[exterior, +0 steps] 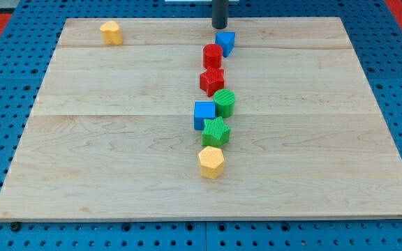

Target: Separate the red blocks from the line

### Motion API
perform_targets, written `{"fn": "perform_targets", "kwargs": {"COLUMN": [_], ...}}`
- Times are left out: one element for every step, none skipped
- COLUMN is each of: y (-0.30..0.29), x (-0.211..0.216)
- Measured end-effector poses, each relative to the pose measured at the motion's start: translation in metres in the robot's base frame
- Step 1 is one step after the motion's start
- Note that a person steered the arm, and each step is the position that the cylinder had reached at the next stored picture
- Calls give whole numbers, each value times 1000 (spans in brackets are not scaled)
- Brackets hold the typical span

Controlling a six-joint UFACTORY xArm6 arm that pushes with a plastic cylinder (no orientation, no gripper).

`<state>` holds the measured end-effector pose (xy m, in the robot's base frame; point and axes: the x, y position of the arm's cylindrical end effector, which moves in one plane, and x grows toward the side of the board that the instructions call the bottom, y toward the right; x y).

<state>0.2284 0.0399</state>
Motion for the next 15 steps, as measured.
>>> {"fn": "perform_targets", "kwargs": {"y": [14,39,7,-14,-11,30,37,38,40,28,17,12,-12,-18,-63], "x": [45,71,105,83,123,124,137,167,188,205,210,166,163,163,163]}}
